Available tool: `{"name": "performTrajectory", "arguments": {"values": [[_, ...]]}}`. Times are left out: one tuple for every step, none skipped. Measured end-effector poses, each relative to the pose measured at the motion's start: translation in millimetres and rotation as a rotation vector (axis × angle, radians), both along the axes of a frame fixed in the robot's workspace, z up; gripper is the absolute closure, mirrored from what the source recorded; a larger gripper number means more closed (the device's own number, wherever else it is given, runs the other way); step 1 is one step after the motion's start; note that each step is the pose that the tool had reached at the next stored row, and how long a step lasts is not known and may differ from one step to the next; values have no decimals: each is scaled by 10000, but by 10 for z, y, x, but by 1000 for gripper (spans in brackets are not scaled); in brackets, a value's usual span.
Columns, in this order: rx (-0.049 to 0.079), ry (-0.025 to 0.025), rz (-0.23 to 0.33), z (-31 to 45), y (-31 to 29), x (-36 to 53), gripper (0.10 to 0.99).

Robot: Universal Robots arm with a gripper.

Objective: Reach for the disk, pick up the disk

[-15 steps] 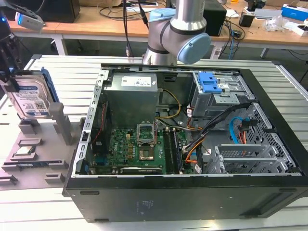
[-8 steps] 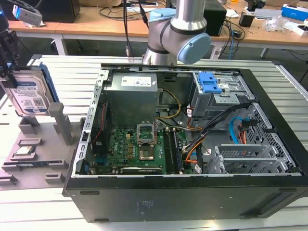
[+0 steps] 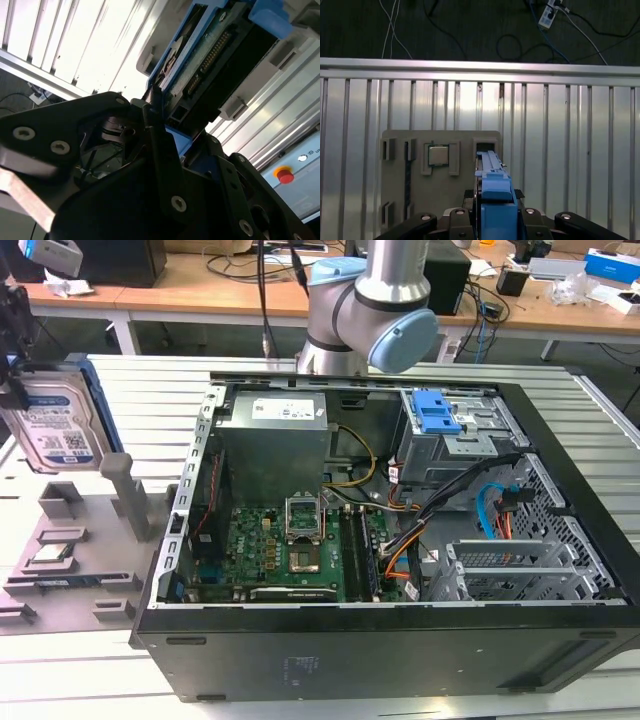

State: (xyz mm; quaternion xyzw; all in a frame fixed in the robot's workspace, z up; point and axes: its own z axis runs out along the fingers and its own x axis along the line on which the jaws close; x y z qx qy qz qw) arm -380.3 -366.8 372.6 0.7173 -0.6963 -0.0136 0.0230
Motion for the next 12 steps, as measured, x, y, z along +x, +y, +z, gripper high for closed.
{"name": "performTrajectory", "arguments": {"values": [[-1, 6, 0, 31, 0, 2, 718], [-1, 9, 0, 52, 0, 4, 718], [0, 12, 0, 68, 0, 5, 718], [0, 17, 0, 93, 0, 7, 718], [-1, 20, 0, 117, 0, 9, 718], [0, 21, 0, 133, 1, 10, 718], [0, 25, 0, 160, 1, 12, 718], [0, 28, 0, 176, 1, 13, 718], [0, 32, 0, 210, 1, 14, 718], [-1, 36, 0, 238, 1, 15, 718], [-1, 38, 0, 256, 2, 16, 718], [0, 40, 0, 272, 2, 17, 718]]}}
